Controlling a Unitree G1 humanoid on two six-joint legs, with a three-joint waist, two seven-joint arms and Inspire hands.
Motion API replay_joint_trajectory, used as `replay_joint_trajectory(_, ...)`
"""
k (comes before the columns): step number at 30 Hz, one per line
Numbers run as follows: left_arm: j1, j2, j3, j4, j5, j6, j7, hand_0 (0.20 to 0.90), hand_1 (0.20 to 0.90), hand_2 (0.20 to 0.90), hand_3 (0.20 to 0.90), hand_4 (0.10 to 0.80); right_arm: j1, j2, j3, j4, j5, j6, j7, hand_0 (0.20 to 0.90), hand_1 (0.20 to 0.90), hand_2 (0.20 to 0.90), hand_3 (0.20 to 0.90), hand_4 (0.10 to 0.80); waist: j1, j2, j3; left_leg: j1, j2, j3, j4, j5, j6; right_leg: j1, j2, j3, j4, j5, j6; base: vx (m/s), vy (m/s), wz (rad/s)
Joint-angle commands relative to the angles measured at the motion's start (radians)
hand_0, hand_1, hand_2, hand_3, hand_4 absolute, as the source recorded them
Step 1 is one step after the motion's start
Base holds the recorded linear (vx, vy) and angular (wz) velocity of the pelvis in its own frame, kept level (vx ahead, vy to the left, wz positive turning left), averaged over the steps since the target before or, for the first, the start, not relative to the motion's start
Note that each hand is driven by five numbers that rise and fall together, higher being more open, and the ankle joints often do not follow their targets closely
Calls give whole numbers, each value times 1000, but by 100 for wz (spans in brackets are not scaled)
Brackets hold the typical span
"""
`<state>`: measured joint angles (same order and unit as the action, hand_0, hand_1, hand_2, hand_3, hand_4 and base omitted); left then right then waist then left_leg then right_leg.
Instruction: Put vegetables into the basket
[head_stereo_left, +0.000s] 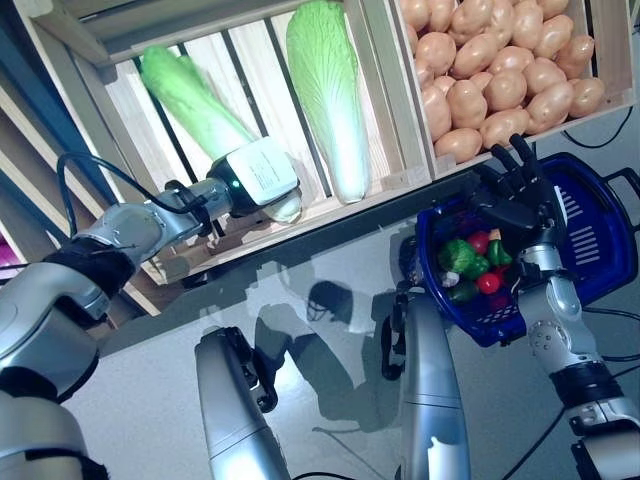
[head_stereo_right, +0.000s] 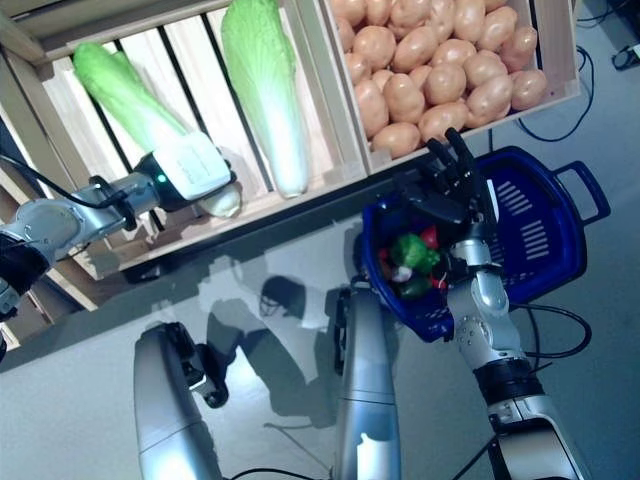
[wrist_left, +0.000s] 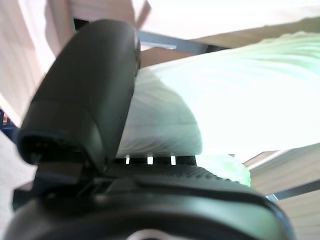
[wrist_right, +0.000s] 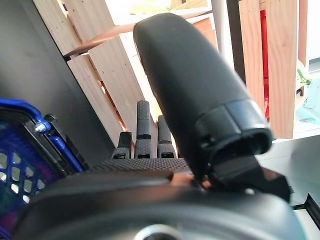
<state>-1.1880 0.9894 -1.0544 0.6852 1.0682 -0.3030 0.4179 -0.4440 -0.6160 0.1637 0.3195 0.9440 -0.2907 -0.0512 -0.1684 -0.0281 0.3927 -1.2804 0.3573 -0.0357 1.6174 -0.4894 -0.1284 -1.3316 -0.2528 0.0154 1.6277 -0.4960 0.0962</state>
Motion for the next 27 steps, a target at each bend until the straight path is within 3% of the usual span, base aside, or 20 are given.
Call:
replay_joint_trajectory(1, -106, 59, 24, 123, -7, 66, -4, 300, 300, 300, 300, 400, -76, 9, -74, -125, -44, -98, 5, 900, 900, 900, 900, 800, -6, 12, -24, 72, 5, 72, -136, -5, 62, 126, -72, -36, -126, 57, 25, -7, -32, 2)
replay_joint_trajectory(11, -65, 112, 31, 76, 9, -19, 273, 300, 300, 300, 300, 400, -34, -6, -42, -128, -10, -113, 59, 900, 900, 900, 900, 800, -15, 31, -68, 308, -4, 146, -351, 67, 64, 369, -68, -84, -356, 108, 12, 15, 30, 2)
replay_joint_trajectory(17, -21, 133, 82, -22, -198, -53, 352, 300, 300, 300, 300, 400, -3, 11, -22, -155, -45, -122, 65, 900, 900, 900, 900, 800, 2, 39, -104, 451, -29, 157, -507, 107, 64, 491, -71, -89, -488, 133, 11, 21, -9, 4)
replay_joint_trajectory(19, 7, 128, 127, -58, -353, -89, 384, 300, 300, 300, 300, 400, 9, 19, -4, -162, -78, -126, 57, 900, 900, 900, 900, 800, 14, 41, -124, 492, -38, 150, -552, 112, 64, 529, -72, -83, -529, 138, 10, 70, -24, 8)
replay_joint_trajectory(20, 44, 118, 188, -104, -436, -120, 392, 300, 300, 300, 300, 400, 20, 39, -3, -159, -96, -130, 64, 900, 900, 900, 900, 800, 27, 41, -138, 520, -46, 149, -579, 113, 63, 554, -77, -87, -553, 142, 11, 38, -25, 3)
replay_joint_trajectory(23, 111, 100, 275, -148, -527, -173, 403, 300, 300, 300, 300, 400, 24, 64, 10, -158, -143, -144, 85, 900, 900, 900, 900, 800, 40, 41, -151, 560, -49, 155, -620, 121, 61, 589, -84, -101, -579, 146, 13, -2, -17, 6)
replay_joint_trajectory(27, 256, 17, 465, -211, -685, -297, 340, 300, 300, 300, 300, 400, 15, 68, 45, -163, -328, -175, 79, 900, 900, 900, 900, 800, 62, 37, -180, 655, -56, 170, -723, 151, 58, 671, -92, -125, -652, 164, 17, 2, -47, 1)
